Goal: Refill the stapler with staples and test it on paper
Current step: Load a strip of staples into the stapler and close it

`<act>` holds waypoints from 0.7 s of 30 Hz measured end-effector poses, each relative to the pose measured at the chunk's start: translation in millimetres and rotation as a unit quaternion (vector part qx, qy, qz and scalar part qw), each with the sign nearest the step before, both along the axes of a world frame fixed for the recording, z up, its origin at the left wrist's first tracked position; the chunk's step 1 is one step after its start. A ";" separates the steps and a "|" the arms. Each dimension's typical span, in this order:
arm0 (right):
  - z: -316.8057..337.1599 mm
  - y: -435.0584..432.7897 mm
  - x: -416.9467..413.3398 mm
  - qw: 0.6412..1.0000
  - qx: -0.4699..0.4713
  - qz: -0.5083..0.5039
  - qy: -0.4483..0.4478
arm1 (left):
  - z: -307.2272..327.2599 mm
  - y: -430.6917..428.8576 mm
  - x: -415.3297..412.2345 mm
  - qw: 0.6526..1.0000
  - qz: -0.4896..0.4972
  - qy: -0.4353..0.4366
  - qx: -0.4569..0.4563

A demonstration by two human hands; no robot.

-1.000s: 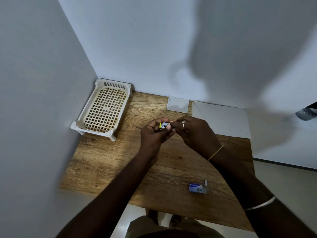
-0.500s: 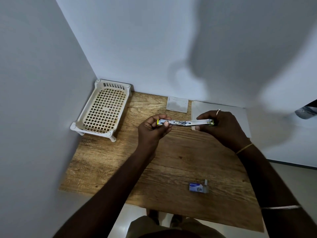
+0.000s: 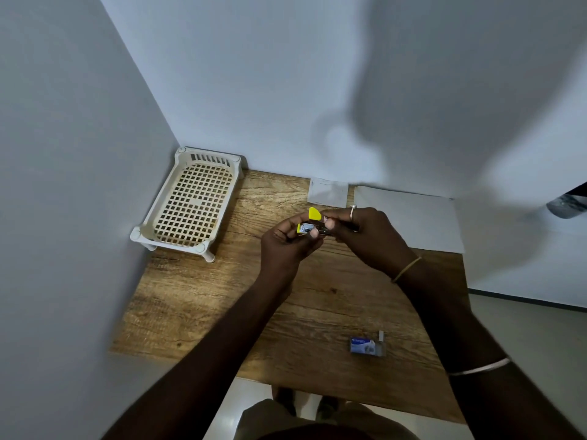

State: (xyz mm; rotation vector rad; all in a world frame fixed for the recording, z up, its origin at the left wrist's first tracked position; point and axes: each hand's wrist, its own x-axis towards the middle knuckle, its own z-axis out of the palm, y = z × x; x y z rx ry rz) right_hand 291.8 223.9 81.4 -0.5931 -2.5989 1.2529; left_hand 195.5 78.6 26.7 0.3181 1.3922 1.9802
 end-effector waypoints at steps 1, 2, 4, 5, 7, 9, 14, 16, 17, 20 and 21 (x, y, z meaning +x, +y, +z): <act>-1.1 0.4 1.3 1.000 -0.022 0.004 -0.013 | -0.5 -1.2 0.3 1.000 -0.003 -0.004 -0.002; -1.6 1.3 2.6 0.999 -0.046 0.009 -0.020 | -0.4 -2.5 0.8 1.000 -0.010 -0.007 -0.003; -2.1 4.4 3.6 0.997 -0.075 0.006 -0.028 | 1.7 -4.2 1.3 0.999 -0.029 -0.025 -0.005; -2.4 6.0 3.6 0.996 -0.081 -0.002 -0.036 | 3.7 -4.6 0.7 0.998 -0.041 -0.040 -0.009; -3.8 9.1 4.3 0.995 -0.078 -0.018 -0.051 | 8.1 -5.1 -2.8 0.995 -0.067 -0.063 -0.026; -4.9 11.0 6.1 0.997 -0.047 -0.026 -0.056 | 10.6 -5.1 -7.7 0.993 -0.095 -0.038 -0.055; -7.0 9.6 9.6 0.997 -0.024 -0.049 -0.050 | 8.9 -3.2 -12.2 0.985 -0.135 0.061 -0.093; -9.7 8.2 9.7 0.998 -0.008 -0.048 -0.050 | 5.5 -2.3 -12.3 0.984 -0.133 0.082 -0.089; -11.2 7.0 9.8 0.998 0.001 -0.045 -0.052 | 3.9 -3.0 -12.7 0.982 -0.137 0.097 -0.090; -14.0 5.1 11.4 0.997 0.023 -0.034 -0.070 | 2.2 -4.6 -15.3 0.970 -0.174 0.148 -0.083; -15.2 4.3 12.3 0.996 0.036 -0.024 -0.074 | 2.3 -4.9 -17.0 0.964 -0.188 0.166 -0.087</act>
